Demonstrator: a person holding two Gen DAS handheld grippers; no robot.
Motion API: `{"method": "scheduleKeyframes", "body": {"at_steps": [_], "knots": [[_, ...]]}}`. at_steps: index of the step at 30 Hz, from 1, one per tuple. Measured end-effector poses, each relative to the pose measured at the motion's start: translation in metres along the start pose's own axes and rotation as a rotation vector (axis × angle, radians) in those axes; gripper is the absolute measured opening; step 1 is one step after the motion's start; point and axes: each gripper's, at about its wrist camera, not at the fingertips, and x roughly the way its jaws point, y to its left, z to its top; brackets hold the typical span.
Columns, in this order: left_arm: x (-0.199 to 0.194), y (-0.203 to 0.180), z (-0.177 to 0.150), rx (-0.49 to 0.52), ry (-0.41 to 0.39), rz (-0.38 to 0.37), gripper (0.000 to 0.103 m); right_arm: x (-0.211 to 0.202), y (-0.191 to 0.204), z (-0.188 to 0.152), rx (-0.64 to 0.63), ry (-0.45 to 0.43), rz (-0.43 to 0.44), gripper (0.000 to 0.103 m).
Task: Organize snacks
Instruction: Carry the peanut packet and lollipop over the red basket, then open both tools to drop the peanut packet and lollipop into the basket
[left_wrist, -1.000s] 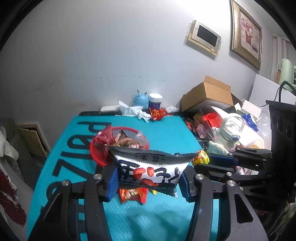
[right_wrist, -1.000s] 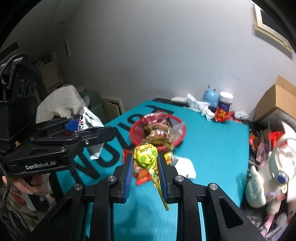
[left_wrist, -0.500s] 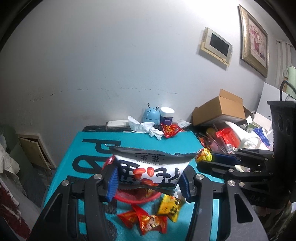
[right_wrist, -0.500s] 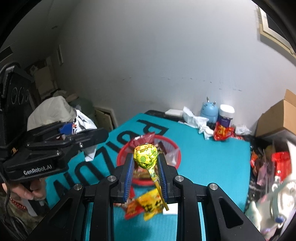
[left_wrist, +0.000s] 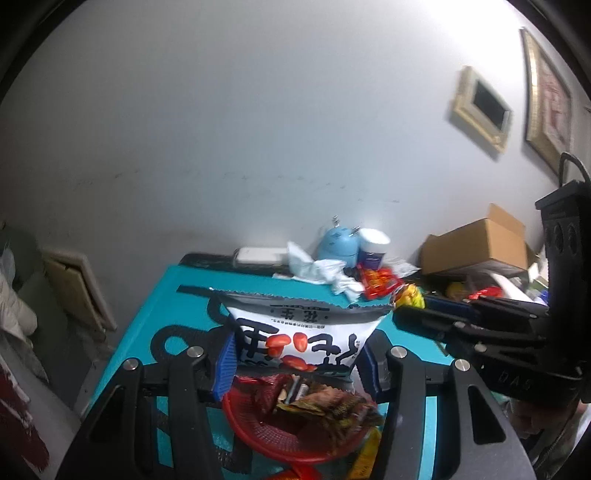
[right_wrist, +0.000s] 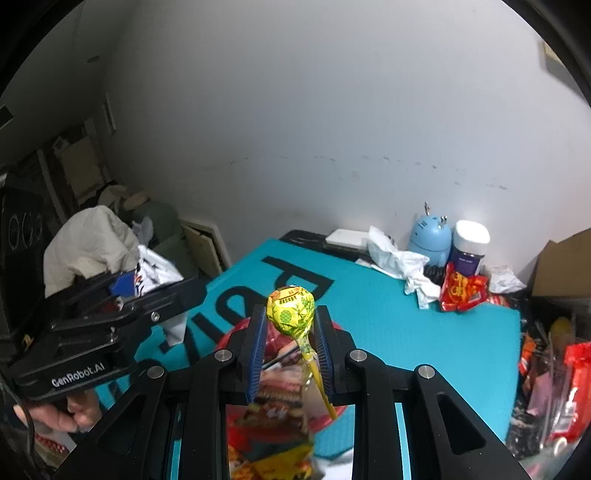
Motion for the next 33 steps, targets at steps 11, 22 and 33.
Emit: {"method": "scheduleKeyframes", "body": {"at_steps": [11, 22, 33], "knots": [[0.061, 0.019, -0.030, -0.020, 0.191, 0.052, 0.053, 0.054, -0.021, -0.018, 0.028, 0.102, -0.028, 0.025], [0.080, 0.036, -0.052, -0.077, 0.312, 0.055, 0.053, 0.080, -0.017, -0.028, 0.016, 0.170, -0.039, 0.026], [0.095, 0.035, -0.053, -0.067, 0.365, 0.034, 0.064, 0.089, -0.026, -0.032, 0.045, 0.221, -0.053, 0.044]]}}
